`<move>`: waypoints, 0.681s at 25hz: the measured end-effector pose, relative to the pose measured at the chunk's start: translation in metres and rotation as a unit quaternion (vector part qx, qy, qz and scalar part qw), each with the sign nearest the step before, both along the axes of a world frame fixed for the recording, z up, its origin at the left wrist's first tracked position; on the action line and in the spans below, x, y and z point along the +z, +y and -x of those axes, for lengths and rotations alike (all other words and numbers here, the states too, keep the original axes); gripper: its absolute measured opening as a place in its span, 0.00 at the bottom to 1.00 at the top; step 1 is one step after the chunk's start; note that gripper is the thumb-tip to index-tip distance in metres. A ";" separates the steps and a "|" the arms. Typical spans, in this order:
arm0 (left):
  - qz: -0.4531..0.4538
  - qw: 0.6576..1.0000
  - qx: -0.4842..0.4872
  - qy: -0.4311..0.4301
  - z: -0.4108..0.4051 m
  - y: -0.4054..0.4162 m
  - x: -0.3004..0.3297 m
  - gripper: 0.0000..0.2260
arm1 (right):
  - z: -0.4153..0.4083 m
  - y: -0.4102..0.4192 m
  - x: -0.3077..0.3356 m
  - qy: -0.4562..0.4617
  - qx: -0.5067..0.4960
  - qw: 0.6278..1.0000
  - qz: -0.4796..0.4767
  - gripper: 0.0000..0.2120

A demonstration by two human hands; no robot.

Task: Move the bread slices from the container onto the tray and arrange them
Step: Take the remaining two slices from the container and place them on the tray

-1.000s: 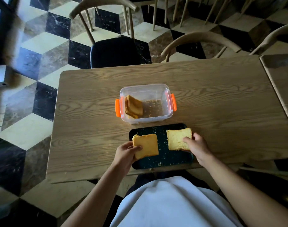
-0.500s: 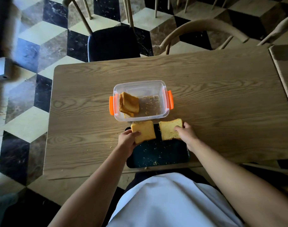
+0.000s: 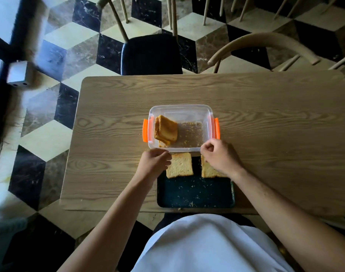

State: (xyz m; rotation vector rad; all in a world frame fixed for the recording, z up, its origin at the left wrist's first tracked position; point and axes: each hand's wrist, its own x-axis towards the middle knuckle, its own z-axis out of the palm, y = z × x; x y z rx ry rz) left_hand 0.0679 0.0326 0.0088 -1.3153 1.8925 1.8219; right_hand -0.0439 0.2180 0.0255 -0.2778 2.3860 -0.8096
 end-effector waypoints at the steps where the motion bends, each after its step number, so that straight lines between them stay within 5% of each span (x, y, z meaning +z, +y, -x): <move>1: 0.009 0.999 0.010 0.035 0.010 -0.002 0.012 0.06 | 0.006 -0.018 0.004 0.002 0.012 0.999 0.038 0.05; 4: 0.041 0.994 0.043 0.092 0.044 -0.007 0.026 0.09 | 0.030 -0.076 -0.006 -0.021 0.017 0.996 0.087 0.08; 8: 0.016 0.996 0.074 0.035 0.073 -0.010 0.010 0.19 | 0.053 -0.130 -0.050 -0.075 0.012 0.996 0.036 0.21; 17: 0.078 0.994 0.076 0.033 0.083 -0.004 0.000 0.15 | 0.064 -0.149 -0.091 -0.084 0.006 0.996 -0.014 0.28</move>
